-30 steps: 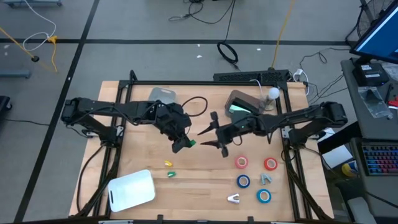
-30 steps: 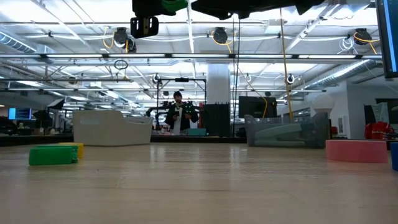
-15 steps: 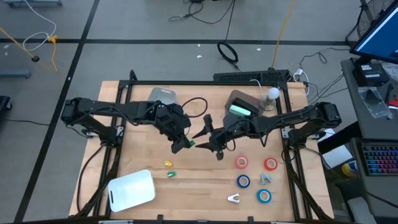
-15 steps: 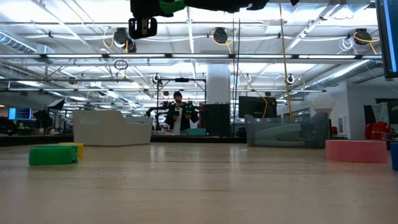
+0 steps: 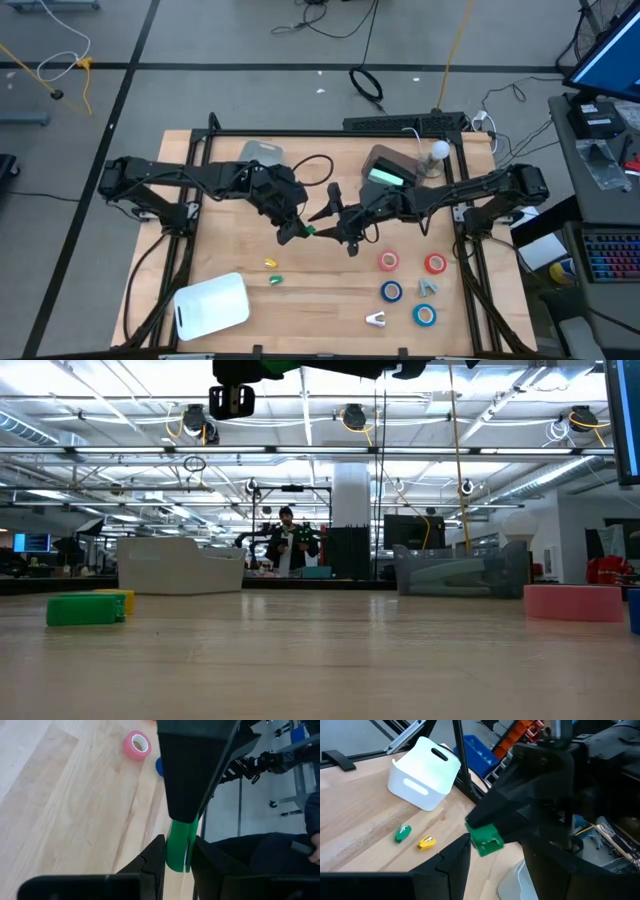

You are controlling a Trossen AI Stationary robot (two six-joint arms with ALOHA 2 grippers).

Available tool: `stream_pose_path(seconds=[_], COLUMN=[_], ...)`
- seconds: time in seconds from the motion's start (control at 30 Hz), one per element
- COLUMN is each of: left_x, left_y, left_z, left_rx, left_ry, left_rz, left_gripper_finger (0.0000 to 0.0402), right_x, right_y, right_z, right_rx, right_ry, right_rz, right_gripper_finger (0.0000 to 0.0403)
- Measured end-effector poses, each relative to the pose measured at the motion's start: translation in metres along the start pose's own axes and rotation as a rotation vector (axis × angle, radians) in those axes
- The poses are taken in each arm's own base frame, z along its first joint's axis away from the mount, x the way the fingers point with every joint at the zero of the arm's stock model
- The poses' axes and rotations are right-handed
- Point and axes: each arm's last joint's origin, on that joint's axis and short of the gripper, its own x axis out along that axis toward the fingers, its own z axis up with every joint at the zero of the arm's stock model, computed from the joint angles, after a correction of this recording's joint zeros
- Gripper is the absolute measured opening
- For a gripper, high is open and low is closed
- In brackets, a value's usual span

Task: Pick and place Stapler, Stapler remover, tape
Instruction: Put the top small green stapler into the black bin

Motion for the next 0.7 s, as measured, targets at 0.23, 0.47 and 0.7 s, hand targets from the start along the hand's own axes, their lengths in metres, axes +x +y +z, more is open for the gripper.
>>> stream_pose_path(seconds=[0.23,0.47,0.7], left_x=[0.001,0.028,0.033], left_y=[0.001,0.009,0.017], left_z=[0.003,0.009,0.013], left_rx=[-0.008,-0.032,-0.052], left_ry=[-0.018,0.051,0.064], left_rz=[-0.007,-0.094,-0.100], left_gripper_finger=[0.0077,0.0077,0.0077], right_x=[0.000,0.000,-0.001], right_y=[0.001,0.005,0.008], right_z=[0.000,-0.005,-0.009], right_rx=[0.001,0.011,0.056], right_ry=[-0.004,0.037,0.081], right_rz=[0.018,0.064,0.082], right_gripper_finger=[0.0174,0.0174,0.0174])
